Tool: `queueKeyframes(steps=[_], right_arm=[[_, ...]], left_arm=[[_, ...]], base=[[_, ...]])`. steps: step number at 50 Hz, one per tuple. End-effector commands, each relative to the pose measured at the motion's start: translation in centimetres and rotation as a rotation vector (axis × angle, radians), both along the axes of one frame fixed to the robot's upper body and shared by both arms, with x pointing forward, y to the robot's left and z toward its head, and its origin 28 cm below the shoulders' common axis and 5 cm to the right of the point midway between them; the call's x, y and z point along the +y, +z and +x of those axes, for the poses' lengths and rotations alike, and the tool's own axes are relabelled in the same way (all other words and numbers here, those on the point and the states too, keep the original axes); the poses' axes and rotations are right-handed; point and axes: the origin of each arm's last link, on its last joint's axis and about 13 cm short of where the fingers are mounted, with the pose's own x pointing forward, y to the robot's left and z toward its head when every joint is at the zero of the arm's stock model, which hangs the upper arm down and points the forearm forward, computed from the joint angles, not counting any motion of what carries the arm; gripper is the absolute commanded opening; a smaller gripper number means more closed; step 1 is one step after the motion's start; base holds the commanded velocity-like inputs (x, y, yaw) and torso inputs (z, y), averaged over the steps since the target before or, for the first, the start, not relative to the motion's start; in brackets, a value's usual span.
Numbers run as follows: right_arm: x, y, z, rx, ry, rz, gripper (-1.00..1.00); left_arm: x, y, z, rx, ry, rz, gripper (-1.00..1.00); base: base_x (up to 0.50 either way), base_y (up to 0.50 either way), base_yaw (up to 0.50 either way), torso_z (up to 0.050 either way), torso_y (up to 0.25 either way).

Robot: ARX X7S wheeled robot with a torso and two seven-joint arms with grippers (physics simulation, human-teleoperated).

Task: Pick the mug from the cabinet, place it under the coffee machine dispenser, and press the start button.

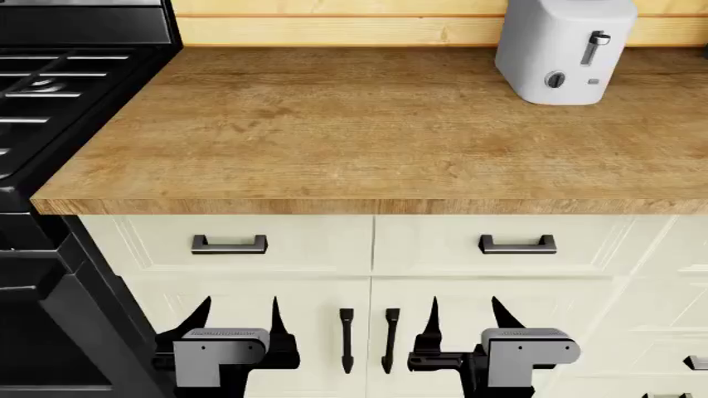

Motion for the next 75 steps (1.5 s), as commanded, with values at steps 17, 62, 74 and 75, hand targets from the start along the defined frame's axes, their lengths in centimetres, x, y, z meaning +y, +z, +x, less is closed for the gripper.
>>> queueKeyframes(steps=[17, 62, 74, 75], right_arm=[[-0.5, 2.3, -0.1, -0.099, 0.009, -0.001, 1.00], [-3.0, 22.0, 0.1, -0.286, 0.123, 0.017, 1.00], [-2.4, 22.2, 0.1, -0.318, 0.163, 0.004, 1.00], [-2.5, 22.2, 0.0, -0.330, 0.155, -0.002, 1.00]], left_arm=[[0.4, 2.1, 0.6, -0.140, -0.016, 0.001, 1.00], [4.1, 19.5, 0.8, -0.376, -0.176, 0.097, 1.00], [4.2, 19.7, 0.7, -0.384, -0.168, 0.088, 1.00], [4.2, 19.7, 0.7, -0.386, -0.167, 0.091, 1.00]], base=[[0.00, 0.00, 0.00, 0.012, 0.015], [0.00, 0.16, 0.00, 0.046, 0.056], [0.00, 0.50, 0.00, 0.046, 0.057], [0.05, 0.50, 0.00, 0.046, 0.057]])
